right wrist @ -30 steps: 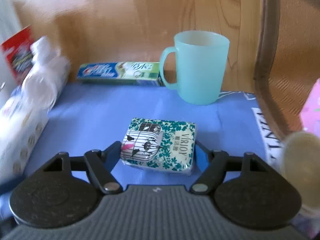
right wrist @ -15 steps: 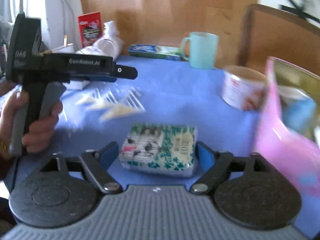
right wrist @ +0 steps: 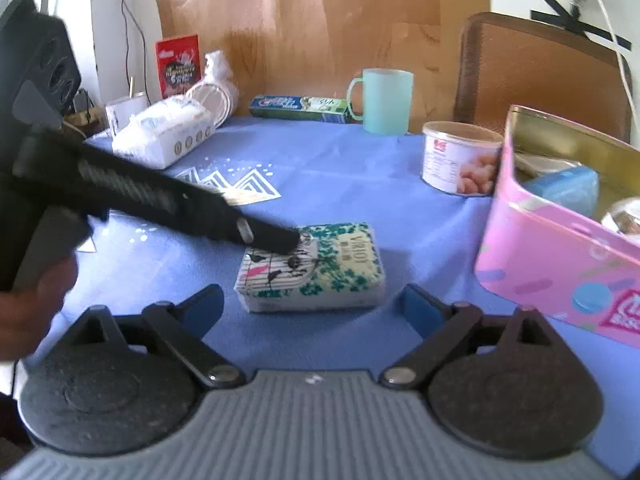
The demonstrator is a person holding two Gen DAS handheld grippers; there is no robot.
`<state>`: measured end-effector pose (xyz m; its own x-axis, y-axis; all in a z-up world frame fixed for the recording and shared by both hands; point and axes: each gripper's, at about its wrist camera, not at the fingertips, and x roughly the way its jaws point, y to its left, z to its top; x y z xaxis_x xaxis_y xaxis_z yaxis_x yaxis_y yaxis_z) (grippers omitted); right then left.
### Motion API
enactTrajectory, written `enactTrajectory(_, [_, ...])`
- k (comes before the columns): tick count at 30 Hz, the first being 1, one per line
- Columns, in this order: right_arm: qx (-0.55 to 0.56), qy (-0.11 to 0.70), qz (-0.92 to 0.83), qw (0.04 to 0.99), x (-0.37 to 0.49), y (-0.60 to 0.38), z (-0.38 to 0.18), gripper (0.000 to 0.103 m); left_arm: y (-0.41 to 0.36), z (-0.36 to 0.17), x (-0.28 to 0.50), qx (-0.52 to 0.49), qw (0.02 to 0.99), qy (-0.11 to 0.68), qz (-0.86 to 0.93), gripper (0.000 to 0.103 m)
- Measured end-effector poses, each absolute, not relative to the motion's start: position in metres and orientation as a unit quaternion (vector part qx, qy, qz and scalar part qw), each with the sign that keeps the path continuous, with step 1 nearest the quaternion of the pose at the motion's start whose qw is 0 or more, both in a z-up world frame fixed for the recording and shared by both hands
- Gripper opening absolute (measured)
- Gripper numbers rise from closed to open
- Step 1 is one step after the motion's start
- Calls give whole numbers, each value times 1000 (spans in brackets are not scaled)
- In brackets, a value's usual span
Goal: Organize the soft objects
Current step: 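Hold the tissue pack out with the right tool while the left tool grasps it, then carry the tissue pack with the left tool and drop it into the pink tin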
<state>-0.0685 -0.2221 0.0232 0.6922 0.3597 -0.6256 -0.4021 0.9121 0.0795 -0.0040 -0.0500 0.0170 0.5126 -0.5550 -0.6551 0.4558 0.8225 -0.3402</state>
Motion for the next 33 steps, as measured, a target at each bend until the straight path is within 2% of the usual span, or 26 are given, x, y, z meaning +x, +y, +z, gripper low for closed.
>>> enactTrajectory(3, [-36, 311, 190, 930, -75, -225, 26, 77, -63, 23, -8, -49, 869, 397, -291, 50])
enactTrajectory(10, [-47, 185, 101, 976, -99, -270, 66, 77, -117, 78, -9, -34, 873, 323, -364, 50])
enactTrajectory(15, [-44, 167, 29, 985, -78, -314, 74, 78, -187, 94, 5, 6, 871, 293, -394, 52])
enactTrajectory(18, [-59, 172, -12, 983, -48, -330, 64, 79, -228, 87, 21, 28, 881, 282, -378, 68])
enactTrajectory(20, [-80, 190, -57, 977, -23, -336, 51, 80, -249, 80, 33, 44, 893, 288, -344, 70])
enactTrajectory(22, [-62, 199, -77, 975, -17, -348, 46, 80, -252, 75, 40, 45, 897, 297, -325, 70])
enactTrajectory(28, [-2, 161, -72, 984, -60, -361, 57, 80, -225, 86, 32, 30, 909, 281, -307, 71])
enactTrajectory(33, [68, 130, -71, 987, -103, -360, 67, 80, -200, 92, 12, 39, 913, 281, -294, 75])
